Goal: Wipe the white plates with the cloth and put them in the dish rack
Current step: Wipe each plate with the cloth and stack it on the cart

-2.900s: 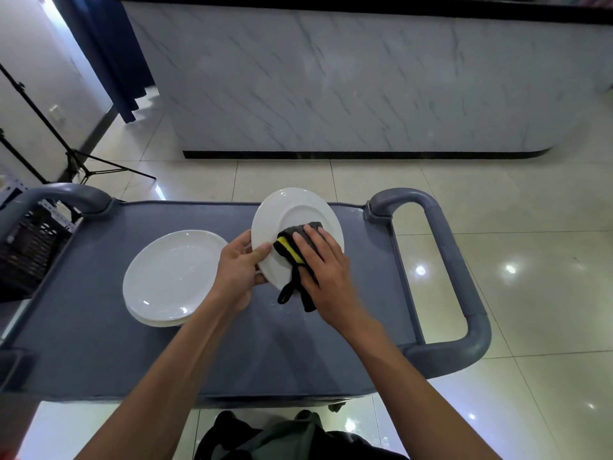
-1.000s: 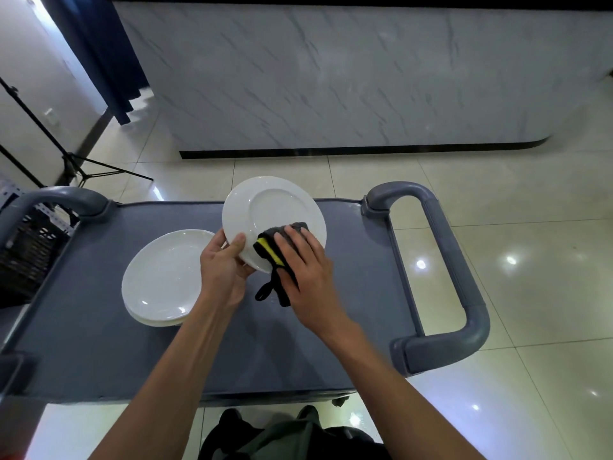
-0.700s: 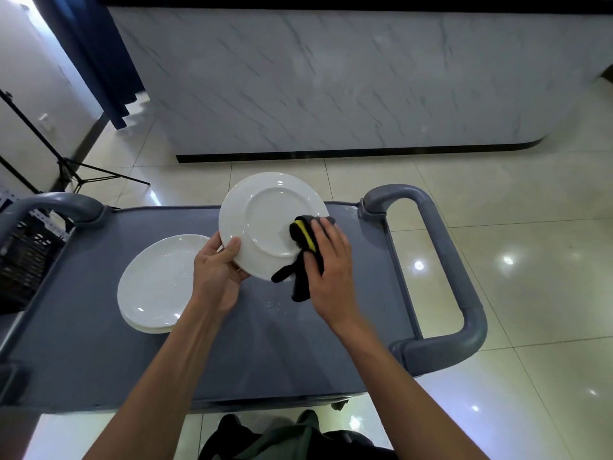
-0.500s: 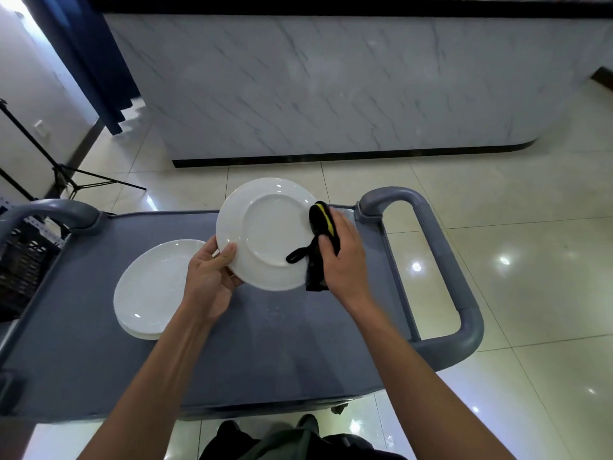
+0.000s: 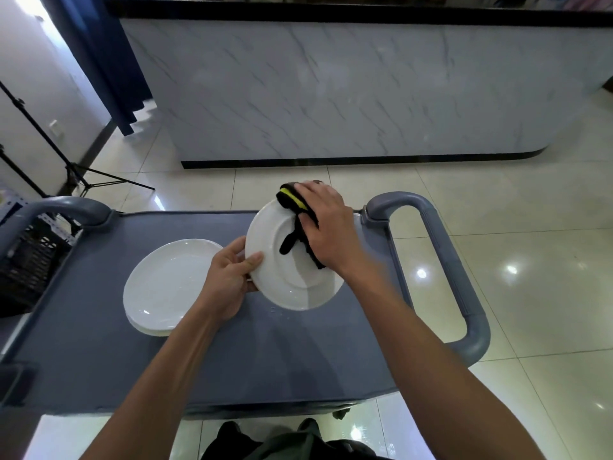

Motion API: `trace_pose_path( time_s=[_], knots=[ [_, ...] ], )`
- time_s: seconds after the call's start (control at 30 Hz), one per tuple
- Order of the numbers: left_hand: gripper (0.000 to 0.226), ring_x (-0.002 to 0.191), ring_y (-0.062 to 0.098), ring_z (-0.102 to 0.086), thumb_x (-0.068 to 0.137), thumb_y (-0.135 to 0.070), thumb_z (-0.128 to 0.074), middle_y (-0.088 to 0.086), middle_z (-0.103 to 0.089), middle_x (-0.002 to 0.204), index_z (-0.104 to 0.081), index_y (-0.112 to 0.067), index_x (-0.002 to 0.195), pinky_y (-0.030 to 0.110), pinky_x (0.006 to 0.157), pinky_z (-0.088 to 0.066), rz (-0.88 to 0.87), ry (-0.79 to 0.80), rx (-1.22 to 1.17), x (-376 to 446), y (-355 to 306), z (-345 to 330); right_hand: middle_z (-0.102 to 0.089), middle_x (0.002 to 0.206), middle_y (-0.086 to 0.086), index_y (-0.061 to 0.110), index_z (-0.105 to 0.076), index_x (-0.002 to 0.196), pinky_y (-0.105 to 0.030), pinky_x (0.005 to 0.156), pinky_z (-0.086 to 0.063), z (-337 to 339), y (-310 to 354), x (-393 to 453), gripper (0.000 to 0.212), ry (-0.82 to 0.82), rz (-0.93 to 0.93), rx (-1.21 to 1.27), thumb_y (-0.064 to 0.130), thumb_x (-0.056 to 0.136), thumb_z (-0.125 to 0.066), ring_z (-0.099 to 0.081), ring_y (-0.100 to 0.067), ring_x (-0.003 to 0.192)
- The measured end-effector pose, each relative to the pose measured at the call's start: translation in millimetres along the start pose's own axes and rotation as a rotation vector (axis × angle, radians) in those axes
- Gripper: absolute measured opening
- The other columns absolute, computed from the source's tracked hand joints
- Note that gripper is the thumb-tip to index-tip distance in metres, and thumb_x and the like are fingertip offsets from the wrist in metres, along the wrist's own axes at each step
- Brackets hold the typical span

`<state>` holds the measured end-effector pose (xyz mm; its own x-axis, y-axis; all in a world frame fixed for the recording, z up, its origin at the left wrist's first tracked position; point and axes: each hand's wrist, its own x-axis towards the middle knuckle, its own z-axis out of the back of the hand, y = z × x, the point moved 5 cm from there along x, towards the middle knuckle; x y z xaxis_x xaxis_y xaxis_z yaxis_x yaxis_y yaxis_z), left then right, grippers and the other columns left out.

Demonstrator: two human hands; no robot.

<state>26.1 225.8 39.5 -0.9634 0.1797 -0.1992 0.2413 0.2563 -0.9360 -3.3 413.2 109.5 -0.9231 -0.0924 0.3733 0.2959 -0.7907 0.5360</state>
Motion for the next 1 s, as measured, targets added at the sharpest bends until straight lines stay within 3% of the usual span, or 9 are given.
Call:
trace_pose_path(
  time_s=[0.2, 0.37, 0.53, 0.73, 0.87, 1.0],
  knots=[
    [0.026, 0.094, 0.033, -0.07, 0.095, -0.009, -0.06, 0.017, -0.073, 0.11, -0.069, -0.012, 0.12, 0.042, 0.072, -0.058, -0.011, -0.039, -0.005, 0, 6, 1, -0.039, 0.155, 0.005, 0.028, -0.045, 0.147, -0.047, 0.104, -0.034, -22, 38, -9, 0.052, 0.14, 0.183, -0.076, 0.015, 0.097, -0.052, -0.023, -0.02, 0.148],
    [0.021, 0.093, 0.034, -0.07, 0.097, -0.006, -0.057, 0.017, -0.073, 0.106, -0.069, -0.009, 0.115, 0.039, 0.065, -0.058, -0.019, -0.091, -0.009, -1, 7, 10, -0.033, 0.159, 0.005, 0.029, -0.043, 0.148, -0.048, 0.102, -0.035, -28, 42, -27, 0.053, 0.217, 0.25, -0.103, 0.014, 0.098, -0.051, -0.02, -0.021, 0.149],
    [0.021, 0.091, 0.033, -0.069, 0.096, -0.005, -0.058, 0.02, -0.073, 0.105, -0.072, -0.011, 0.11, 0.042, 0.071, -0.06, -0.028, -0.101, -0.004, -4, 10, 9, -0.04, 0.155, 0.003, 0.026, -0.05, 0.145, -0.053, 0.099, -0.039, -25, 31, -41, 0.054, 0.188, 0.23, -0.076, 0.012, 0.093, -0.055, -0.03, -0.024, 0.145],
    [0.025, 0.098, 0.036, -0.069, 0.097, -0.006, -0.058, 0.024, -0.071, 0.112, -0.068, -0.006, 0.119, 0.048, 0.077, -0.06, -0.002, -0.115, 0.006, -2, 16, 8, -0.052, 0.146, -0.003, 0.02, -0.059, 0.138, -0.056, 0.098, -0.044, -22, 10, -59, 0.056, 0.089, 0.168, -0.022, 0.004, 0.085, -0.063, -0.042, -0.032, 0.135],
    [0.026, 0.088, 0.029, -0.068, 0.096, -0.003, -0.057, 0.016, -0.074, 0.103, -0.068, -0.007, 0.119, 0.034, 0.059, -0.057, 0.006, -0.139, -0.021, 4, 14, 12, -0.056, 0.141, -0.005, 0.017, -0.062, 0.135, -0.05, 0.104, -0.043, -17, -16, -73, 0.056, 0.0, 0.074, -0.016, 0.0, 0.082, -0.067, -0.046, -0.033, 0.129],
    [0.024, 0.08, 0.021, -0.068, 0.096, -0.003, -0.058, 0.008, -0.075, 0.097, -0.07, -0.01, 0.116, 0.026, 0.052, -0.052, -0.008, -0.128, 0.011, 7, 15, 11, -0.057, 0.139, -0.003, 0.016, -0.062, 0.134, -0.045, 0.106, -0.043, -15, -37, -85, 0.057, -0.009, -0.039, 0.009, -0.003, 0.08, -0.065, -0.047, -0.03, 0.125]
  ],
)
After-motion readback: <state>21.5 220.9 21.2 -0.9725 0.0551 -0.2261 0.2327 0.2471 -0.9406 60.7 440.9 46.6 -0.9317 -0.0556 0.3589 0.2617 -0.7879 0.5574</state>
